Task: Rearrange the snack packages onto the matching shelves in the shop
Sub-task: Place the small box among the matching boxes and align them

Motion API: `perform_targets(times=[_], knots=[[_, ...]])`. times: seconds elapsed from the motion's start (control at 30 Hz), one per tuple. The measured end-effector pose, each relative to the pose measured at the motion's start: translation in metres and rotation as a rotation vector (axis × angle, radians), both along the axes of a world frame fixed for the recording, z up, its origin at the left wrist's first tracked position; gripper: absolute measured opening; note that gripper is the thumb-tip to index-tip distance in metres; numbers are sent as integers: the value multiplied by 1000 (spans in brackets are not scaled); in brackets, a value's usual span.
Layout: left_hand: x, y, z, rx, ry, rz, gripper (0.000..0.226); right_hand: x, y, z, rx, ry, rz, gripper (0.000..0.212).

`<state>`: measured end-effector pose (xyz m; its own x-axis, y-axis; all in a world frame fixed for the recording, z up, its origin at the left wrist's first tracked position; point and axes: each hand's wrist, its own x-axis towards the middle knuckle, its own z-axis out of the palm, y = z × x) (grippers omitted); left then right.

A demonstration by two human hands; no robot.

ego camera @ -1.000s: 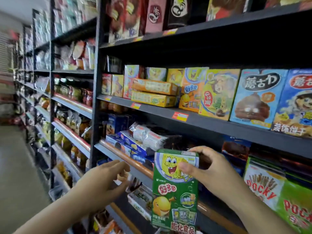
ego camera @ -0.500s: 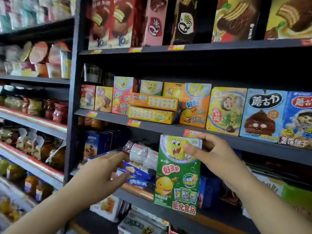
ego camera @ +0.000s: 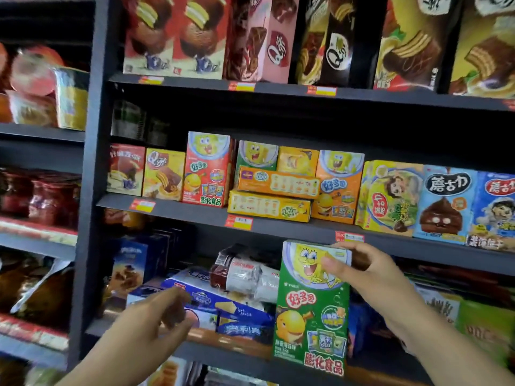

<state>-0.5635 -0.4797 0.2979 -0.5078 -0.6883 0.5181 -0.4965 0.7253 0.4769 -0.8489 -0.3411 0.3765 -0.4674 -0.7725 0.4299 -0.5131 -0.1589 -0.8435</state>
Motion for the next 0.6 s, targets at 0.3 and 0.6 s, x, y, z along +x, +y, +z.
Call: perform_targets(times=[0.3,0.6], knots=[[-37,-4,41,-25,182,-24,22,-13,-2,33,-92,-30,29,51],[-74,-4,126,-54,384,140,29,-35,1,57,-149,-30,39,16]])
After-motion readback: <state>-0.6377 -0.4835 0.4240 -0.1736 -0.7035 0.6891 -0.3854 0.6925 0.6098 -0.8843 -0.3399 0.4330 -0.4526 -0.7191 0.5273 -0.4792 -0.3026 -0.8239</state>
